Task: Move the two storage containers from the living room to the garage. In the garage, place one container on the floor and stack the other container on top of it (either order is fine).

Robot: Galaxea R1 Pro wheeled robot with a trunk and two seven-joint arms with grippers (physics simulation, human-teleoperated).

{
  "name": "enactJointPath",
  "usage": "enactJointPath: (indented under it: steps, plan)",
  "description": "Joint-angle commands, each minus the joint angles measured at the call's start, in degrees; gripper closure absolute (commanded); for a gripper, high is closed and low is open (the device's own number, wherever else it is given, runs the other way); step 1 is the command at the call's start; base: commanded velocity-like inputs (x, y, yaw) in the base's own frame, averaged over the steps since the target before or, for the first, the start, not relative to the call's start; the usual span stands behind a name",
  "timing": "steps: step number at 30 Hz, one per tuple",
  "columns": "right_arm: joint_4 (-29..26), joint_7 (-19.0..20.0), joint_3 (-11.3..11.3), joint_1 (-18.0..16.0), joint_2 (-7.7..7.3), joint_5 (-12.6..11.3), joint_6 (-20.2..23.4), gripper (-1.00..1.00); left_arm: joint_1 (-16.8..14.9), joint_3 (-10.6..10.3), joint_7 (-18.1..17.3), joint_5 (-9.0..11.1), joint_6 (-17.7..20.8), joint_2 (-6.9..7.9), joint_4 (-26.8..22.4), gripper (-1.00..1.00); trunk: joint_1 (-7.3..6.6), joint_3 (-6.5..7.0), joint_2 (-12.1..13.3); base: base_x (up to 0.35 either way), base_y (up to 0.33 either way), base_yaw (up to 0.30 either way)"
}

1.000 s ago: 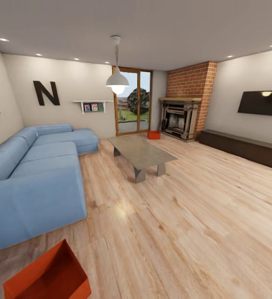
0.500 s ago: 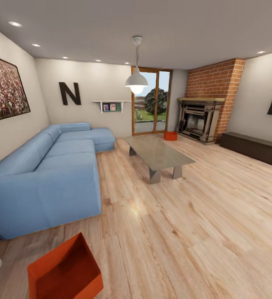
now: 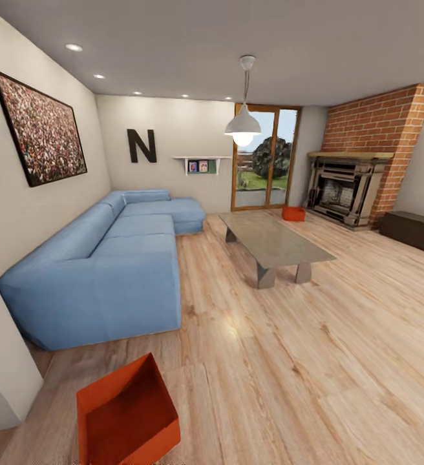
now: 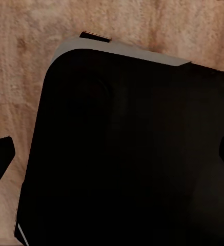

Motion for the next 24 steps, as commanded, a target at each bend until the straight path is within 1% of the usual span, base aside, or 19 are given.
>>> enactJointPath:
  steps: [1, 24]
  plan:
    - [0.2, 0.0, 0.5, -0.1, 0.03, -0.4, -0.3, -1.0, 0.0, 0.0, 0.1, 0.2, -0.1, -0.02, -0.1, -1.0, 0.0, -0.05, 0.0, 0.0, 0.0, 0.276]
    - [0.2, 0.0, 0.5, -0.1, 0.03, -0.4, -0.3, -1.0, 0.0, 0.0, 0.1, 0.2, -0.1, -0.02, -0.1, -1.0, 0.0, -0.05, 0.0, 0.0, 0.0, 0.276]
